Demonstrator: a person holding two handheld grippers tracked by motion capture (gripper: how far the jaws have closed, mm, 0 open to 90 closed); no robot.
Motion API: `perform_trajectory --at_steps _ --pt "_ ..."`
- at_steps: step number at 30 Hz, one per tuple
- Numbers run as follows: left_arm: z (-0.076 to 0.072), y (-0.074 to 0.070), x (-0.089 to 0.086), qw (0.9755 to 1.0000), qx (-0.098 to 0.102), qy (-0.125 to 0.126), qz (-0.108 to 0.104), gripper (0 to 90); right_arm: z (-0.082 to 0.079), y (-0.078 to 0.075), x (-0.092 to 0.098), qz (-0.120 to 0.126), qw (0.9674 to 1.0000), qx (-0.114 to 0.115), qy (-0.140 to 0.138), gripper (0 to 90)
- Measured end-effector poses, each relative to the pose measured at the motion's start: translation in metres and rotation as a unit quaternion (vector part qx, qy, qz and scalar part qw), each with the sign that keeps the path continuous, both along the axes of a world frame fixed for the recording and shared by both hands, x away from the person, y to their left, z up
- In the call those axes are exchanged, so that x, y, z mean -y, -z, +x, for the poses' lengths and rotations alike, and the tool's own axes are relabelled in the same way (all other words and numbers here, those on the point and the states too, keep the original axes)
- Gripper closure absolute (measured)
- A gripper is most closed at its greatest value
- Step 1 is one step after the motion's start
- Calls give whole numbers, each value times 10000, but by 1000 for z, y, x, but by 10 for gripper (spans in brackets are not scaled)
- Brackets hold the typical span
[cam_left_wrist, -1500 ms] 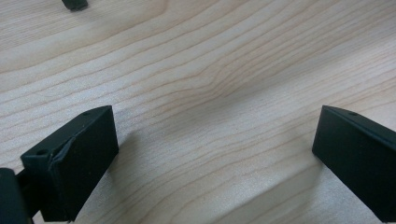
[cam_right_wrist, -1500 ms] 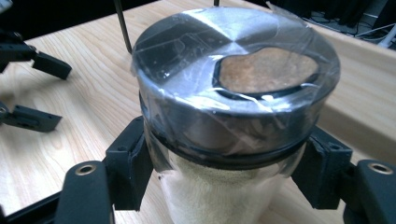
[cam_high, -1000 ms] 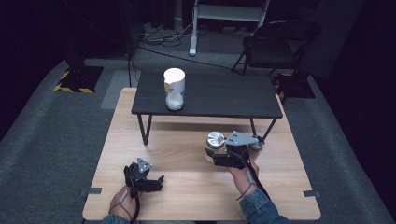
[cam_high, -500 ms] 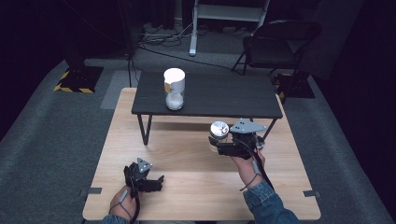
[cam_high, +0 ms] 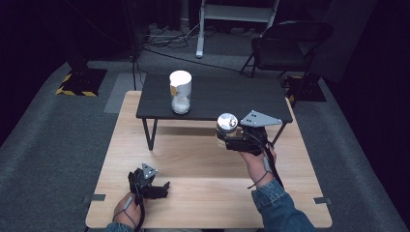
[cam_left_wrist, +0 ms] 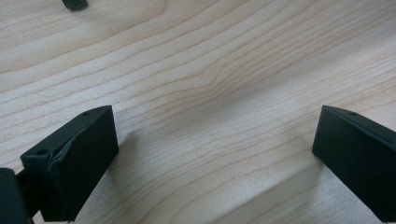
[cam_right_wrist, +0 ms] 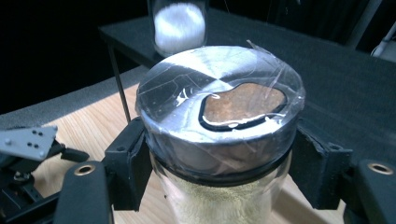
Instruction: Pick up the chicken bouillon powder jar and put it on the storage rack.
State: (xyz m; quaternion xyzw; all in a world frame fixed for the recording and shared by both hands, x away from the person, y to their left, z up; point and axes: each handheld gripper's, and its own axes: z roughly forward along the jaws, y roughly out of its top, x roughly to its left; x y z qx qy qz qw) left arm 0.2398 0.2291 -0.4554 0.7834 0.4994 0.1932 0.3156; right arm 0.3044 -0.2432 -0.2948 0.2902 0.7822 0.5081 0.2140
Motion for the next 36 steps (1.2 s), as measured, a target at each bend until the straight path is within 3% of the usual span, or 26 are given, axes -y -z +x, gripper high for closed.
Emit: perform_trajectory --at_steps 14,21,27,36 --pt "0 0 0 10000 -2 1 0 2 11 -33 1 301 9994 157 78 301" --pt "0 0 0 10000 -1 1 1 2 21 -44 -8 311 9988 306 211 301" --pt "0 0 0 10000 0 -3 1 2 33 -44 -14 416 9979 374 335 301" --pt "0 0 0 10000 -2 1 2 2 51 -35 -30 364 9976 420 420 300"
